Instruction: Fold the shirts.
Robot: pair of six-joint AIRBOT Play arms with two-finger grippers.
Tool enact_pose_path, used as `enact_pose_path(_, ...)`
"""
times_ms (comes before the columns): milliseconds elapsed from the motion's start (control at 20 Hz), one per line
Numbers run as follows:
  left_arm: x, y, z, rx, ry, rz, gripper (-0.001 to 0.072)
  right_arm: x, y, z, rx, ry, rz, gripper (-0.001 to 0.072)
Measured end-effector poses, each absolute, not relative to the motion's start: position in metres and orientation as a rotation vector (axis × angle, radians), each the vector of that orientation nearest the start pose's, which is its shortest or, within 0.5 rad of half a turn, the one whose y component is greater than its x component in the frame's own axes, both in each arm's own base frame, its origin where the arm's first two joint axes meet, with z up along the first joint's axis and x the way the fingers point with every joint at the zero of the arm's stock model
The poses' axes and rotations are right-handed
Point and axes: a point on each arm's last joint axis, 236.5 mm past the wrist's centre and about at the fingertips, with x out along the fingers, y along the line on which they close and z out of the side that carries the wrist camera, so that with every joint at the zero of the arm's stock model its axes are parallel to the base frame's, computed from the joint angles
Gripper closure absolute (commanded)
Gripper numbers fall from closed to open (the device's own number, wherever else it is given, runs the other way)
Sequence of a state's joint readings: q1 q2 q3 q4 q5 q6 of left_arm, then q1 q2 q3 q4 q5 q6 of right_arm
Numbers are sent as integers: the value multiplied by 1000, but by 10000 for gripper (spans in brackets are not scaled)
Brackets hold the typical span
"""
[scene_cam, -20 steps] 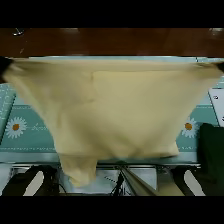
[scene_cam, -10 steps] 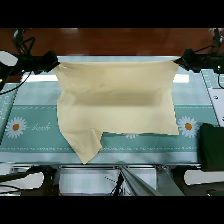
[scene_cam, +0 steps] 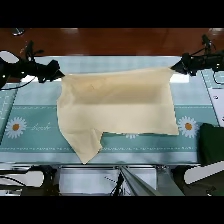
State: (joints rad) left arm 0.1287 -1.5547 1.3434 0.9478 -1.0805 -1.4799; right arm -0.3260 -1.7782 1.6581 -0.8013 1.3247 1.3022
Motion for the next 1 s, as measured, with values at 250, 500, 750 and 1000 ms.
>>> enact_pose_path(250, 389, -65, -53, -533, 1497, -263, 527, 443, -9, -39, 585, 1429, 314, 464)
enact_pose_path(500, 345, -67, -60, -492, 1662, -298, 6, 420, -11, -49, 598, 1501, 279, 87)
enact_pose_path(750, 296, -31, -37, -453, 1700, -227, 6, 384, -39, -15, 576, 1428, 190, 87)
enact_pose_path(1000, 219, -18, -59, -616, 1661, -96, 6, 323, -27, -13, 672, 1296, 103, 87)
